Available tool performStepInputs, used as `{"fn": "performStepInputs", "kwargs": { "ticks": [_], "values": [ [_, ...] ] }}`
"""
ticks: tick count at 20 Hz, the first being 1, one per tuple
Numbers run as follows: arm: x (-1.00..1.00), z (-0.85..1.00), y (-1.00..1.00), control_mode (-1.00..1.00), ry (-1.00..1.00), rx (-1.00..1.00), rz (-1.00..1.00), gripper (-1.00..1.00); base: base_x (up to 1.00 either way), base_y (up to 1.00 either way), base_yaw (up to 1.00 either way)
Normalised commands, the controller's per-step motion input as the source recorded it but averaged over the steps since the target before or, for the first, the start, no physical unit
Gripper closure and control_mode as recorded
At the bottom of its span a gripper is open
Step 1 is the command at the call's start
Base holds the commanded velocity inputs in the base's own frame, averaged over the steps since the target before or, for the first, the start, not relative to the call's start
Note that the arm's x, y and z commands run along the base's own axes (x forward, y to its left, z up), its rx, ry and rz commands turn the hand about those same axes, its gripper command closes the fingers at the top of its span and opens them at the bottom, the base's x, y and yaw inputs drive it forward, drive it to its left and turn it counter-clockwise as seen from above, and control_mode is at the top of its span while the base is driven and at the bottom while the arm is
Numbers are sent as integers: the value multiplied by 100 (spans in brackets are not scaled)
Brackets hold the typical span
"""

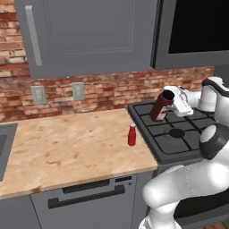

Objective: Collect the paprika, ketchup, and shaker from the cabinet and place them next to the stove.

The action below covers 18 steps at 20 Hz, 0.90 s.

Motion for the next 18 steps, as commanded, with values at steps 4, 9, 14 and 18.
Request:
{"fn": "performStepInputs", "kwargs": {
  "ticks": [4,9,14,18],
  "values": [
    [10,-18,-3,-100,1,-4,1,100,0,0,0],
    [37,-20,0,-100,6,-4,0,100,0,0,0],
    [41,-29,5,-100,6,-3,-2,100,0,0,0],
    [35,-34,14,-100,4,-2,-8,100,0,0,0]
  ]
}}
